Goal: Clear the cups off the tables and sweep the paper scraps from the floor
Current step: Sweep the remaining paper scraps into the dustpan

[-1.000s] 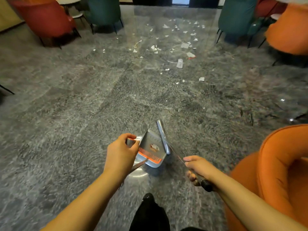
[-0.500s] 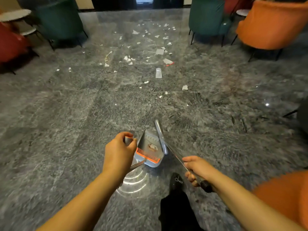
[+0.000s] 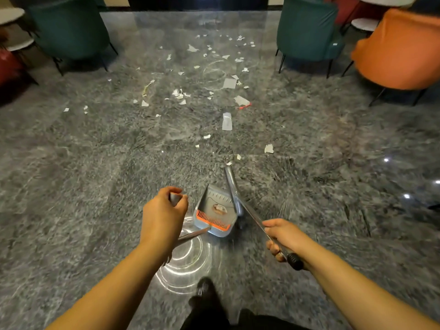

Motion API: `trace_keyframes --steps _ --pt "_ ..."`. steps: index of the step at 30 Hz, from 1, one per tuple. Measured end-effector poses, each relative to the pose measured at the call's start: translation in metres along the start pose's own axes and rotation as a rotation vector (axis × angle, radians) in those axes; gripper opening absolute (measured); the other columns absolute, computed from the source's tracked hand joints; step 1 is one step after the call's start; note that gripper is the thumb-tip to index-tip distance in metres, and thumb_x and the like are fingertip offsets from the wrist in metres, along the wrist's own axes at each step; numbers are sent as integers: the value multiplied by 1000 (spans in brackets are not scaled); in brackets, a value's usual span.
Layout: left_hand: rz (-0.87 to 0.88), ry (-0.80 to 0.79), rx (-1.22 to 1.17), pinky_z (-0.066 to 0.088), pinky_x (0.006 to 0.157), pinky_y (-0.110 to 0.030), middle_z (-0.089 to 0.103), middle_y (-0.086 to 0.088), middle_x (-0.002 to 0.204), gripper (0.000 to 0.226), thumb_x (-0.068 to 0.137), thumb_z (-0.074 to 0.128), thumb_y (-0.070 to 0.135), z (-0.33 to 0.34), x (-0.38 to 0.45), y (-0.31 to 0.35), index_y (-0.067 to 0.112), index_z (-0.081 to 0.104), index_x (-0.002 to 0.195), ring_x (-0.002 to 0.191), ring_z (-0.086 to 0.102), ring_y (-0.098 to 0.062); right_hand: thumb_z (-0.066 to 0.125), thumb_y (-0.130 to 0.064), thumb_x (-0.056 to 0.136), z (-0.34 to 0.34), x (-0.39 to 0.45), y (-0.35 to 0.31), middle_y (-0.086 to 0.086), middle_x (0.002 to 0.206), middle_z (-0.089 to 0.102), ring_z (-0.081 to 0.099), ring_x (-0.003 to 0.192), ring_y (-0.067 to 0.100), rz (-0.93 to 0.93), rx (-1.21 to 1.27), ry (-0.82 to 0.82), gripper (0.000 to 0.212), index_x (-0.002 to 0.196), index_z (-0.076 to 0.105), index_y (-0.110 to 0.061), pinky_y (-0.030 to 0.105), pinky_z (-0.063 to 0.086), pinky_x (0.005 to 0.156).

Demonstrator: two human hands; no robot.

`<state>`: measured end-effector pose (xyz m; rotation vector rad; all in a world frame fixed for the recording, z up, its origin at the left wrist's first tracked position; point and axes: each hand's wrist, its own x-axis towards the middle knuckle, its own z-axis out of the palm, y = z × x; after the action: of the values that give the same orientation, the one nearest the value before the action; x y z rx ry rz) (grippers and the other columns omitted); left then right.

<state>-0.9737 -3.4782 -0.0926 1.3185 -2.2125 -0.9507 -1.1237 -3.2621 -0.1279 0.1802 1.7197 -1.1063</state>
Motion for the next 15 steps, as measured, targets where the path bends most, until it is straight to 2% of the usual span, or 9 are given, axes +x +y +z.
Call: trace_keyframes --steps 4,7,9,10,13,15 --pt "25 -21 5 34 54 -11 55 21 63 11 85 69 30 18 86 7 29 66 95 60 54 3 39 -7 101 4 56 -54 12 63 45 38 29 12 -9 51 13 31 131 43 -15 14 30 35" --pt "73 -48 52 35 58 -21 51 22 64 17 86 69 31 31 155 14 24 69 101 61 50 -3 39 -7 101 11 96 -104 14 67 48 38 28 12 -4 94 13 26 125 45 -14 14 30 34" --pt "102 -59 81 33 56 -19 49 23 62 18 87 69 30 40 200 20 21 70 102 59 47 2 38 -7 102 14 118 -137 13 67 46 37 27 11 15 145 23 23 123 46 -13 13 30 33" --pt "113 -70 94 34 56 -20 51 21 64 19 87 69 31 43 220 23 20 70 103 60 50 -1 37 -7 102 16 128 -153 13 67 45 37 27 11 25 169 25 22 122 46 -13 13 30 33" --pt "140 -125 128 36 66 -24 68 2 77 20 87 69 30 61 277 34 18 69 103 80 65 -23 37 -7 102 18 153 -189 13 65 46 37 28 10 7 191 26 20 119 46 -15 13 29 33" --pt "152 -155 153 35 68 -22 73 -4 88 21 88 69 29 76 305 42 17 69 105 88 66 -26 39 -6 102 17 167 -210 12 63 45 37 28 11 1 194 43 23 123 45 -14 13 29 33"
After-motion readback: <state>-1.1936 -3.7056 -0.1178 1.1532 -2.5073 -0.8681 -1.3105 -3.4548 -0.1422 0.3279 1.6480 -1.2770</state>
